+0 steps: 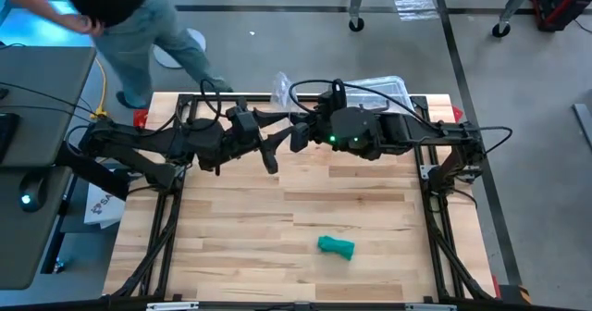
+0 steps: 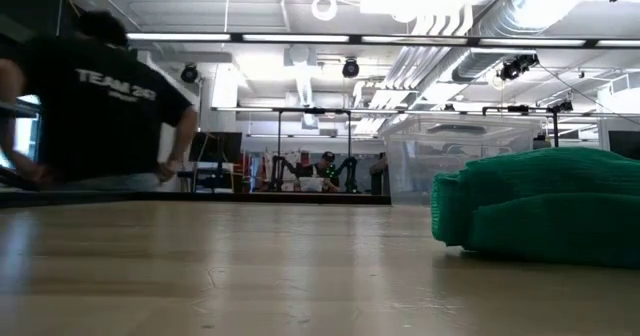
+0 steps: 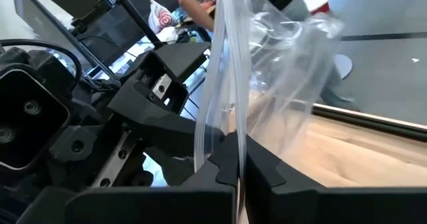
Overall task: Roll bandage
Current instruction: Open the transparent zip bag
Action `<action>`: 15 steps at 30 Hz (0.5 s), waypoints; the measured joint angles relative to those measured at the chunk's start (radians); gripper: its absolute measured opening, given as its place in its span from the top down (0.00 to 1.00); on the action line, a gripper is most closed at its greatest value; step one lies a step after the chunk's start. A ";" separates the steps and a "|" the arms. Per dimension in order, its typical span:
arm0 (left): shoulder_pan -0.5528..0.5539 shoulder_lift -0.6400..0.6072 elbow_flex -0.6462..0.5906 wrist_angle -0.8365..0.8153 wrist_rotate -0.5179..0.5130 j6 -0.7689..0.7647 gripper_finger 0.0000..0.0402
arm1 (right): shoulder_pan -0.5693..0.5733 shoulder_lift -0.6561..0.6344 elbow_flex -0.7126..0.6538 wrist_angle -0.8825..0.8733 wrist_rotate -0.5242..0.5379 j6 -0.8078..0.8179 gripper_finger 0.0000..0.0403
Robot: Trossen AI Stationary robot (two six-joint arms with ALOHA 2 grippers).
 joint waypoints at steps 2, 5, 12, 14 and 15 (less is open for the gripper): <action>0.000 0.000 0.000 -0.004 -0.020 -0.001 0.66 | 0.000 0.000 0.000 0.001 -0.004 -0.003 1.00; -0.003 -0.006 0.000 -0.011 -0.066 -0.002 0.81 | 0.000 0.000 0.000 0.001 -0.010 -0.018 1.00; -0.002 -0.026 -0.001 -0.107 -0.158 -0.017 0.97 | 0.004 0.000 0.000 -0.073 -0.019 0.048 1.00; -0.008 -0.035 -0.002 -0.161 -0.188 -0.045 0.97 | 0.004 0.000 0.000 -0.122 -0.003 0.104 1.00; -0.013 -0.042 -0.002 -0.183 -0.203 -0.063 0.98 | 0.005 0.000 0.000 -0.158 0.018 0.140 1.00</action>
